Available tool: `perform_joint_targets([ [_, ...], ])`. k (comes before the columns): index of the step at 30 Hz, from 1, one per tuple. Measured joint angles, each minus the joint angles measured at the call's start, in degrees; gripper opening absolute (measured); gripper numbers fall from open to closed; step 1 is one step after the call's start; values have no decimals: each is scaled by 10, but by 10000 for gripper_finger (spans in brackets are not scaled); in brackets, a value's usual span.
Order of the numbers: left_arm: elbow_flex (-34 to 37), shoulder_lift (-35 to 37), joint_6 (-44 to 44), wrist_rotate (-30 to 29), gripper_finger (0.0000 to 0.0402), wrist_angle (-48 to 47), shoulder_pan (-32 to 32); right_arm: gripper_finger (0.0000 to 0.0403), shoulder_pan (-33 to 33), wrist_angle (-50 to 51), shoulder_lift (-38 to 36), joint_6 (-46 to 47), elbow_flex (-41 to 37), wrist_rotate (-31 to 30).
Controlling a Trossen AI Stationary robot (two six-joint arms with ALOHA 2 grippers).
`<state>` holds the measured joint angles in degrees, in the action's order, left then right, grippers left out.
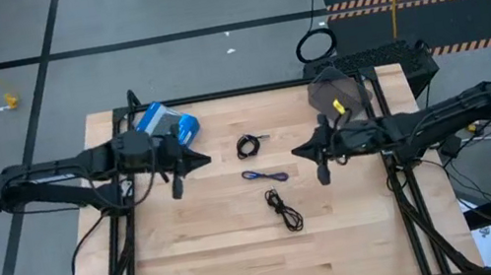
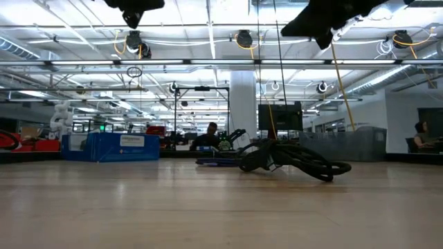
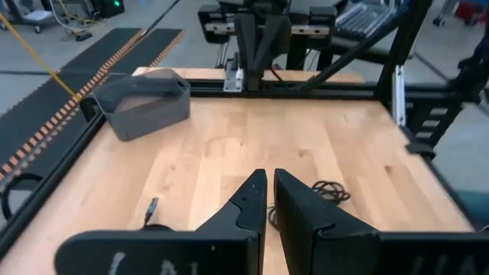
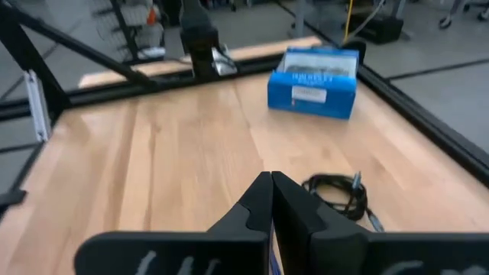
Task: Pick and place USB-C Cables
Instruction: Put the bottom black charger cable into the bin
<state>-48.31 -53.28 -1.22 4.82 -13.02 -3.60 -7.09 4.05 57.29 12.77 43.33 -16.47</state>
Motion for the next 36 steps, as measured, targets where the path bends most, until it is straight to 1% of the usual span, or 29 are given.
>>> perform_joint_targets([
  [6, 0, -34, -41, 0, 31, 15, 0, 0, 0, -34, 62, 19, 0, 4],
  [11, 0, -60, -45, 0, 31, 18, 0, 0, -2, -39, 115, 62, 0, 79],
  [21, 0, -107, -66, 0, 31, 44, 0, 0, -13, -39, 194, 151, 0, 196],
  [26, 0, -120, -66, 0, 31, 44, 0, 0, -31, -38, 233, 153, 0, 226],
  [30, 0, -121, -77, 0, 31, 44, 0, 1, -45, -39, 261, 172, 0, 246],
  [33, -1, -121, -84, 0, 31, 44, 0, 13, -52, -39, 277, 172, 0, 243],
  [36, -1, -121, -86, 0, 31, 49, 0, 37, -54, -42, 291, 150, 0, 242],
])
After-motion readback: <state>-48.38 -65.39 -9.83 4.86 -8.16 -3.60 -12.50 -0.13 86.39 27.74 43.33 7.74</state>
